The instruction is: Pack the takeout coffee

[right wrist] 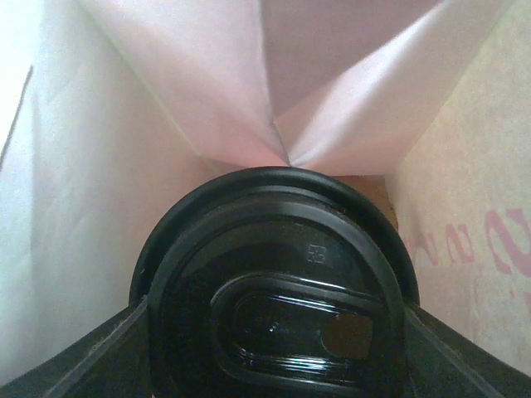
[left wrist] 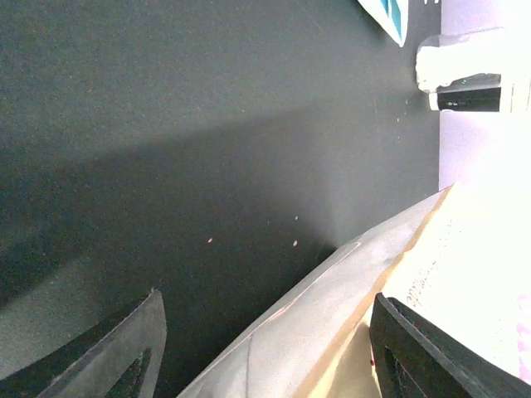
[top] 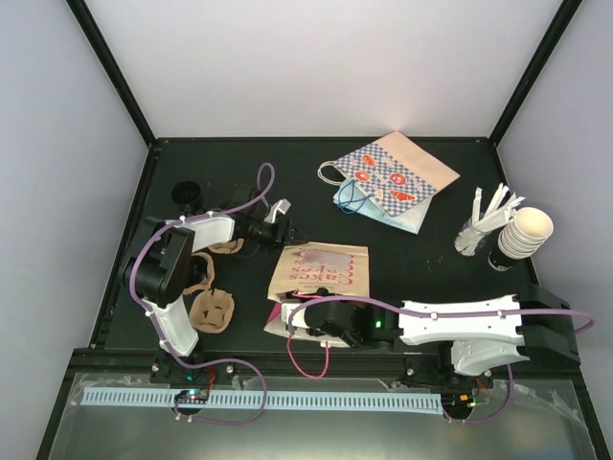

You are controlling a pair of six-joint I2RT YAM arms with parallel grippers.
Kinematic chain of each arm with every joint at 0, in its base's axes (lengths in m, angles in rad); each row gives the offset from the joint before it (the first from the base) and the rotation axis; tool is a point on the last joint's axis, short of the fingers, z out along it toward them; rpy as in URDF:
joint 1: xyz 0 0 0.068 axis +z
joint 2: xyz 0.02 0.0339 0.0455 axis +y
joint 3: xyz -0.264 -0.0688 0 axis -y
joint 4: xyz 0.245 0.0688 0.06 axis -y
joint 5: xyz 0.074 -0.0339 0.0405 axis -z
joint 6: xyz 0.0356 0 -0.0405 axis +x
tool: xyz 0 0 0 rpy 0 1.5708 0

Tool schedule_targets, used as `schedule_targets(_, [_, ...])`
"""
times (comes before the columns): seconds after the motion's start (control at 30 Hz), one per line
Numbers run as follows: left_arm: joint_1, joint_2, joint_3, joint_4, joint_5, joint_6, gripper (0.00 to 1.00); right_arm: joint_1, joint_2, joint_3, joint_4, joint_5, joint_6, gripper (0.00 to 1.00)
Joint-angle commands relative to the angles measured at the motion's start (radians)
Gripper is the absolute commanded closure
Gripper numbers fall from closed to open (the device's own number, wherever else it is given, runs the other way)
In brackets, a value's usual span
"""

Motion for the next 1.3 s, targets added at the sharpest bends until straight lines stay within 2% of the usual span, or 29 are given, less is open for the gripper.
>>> schedule_targets(0.0, [-0.015,-0.044,-0.020,0.008,0.041,0.028,0.31,-0.010,0.030,0.016,0.006,0.039,0.029,0.57])
schedule_targets(0.33, [-0.026,-0.095,-0.066,0.012,0.037,0.022,0.33,-0.010,0.075,0.021,0.022,0.101,0.042,0.57])
schedule_targets(0.47, [-0.025,-0.117,-0.081,0.004,-0.001,0.014,0.32,-0.010,0.066,0.045,-0.023,0.124,0.068,0.58])
schedule_targets(0.67, [0.006,-0.157,-0.077,0.034,-0.034,-0.028,0.21,-0.008,-0.004,0.050,-0.078,0.096,0.114,0.58])
schedule_targets(0.83, [0.019,-0.142,-0.038,0.034,-0.037,-0.032,0.07,-0.008,-0.053,0.018,-0.067,0.094,0.120,0.58])
schedule_targets(0.97, [0.020,-0.149,-0.021,0.026,-0.029,-0.041,0.06,-0.008,-0.073,-0.002,-0.044,0.092,0.109,0.57])
schedule_targets(1.17, [0.021,-0.257,-0.045,-0.049,-0.062,0.002,0.04,-0.008,-0.063,-0.029,-0.007,0.103,0.059,0.57])
schedule_targets(1.27, [0.030,-0.237,-0.039,-0.060,-0.066,0.010,0.03,-0.010,-0.049,-0.033,0.019,0.115,0.028,0.57])
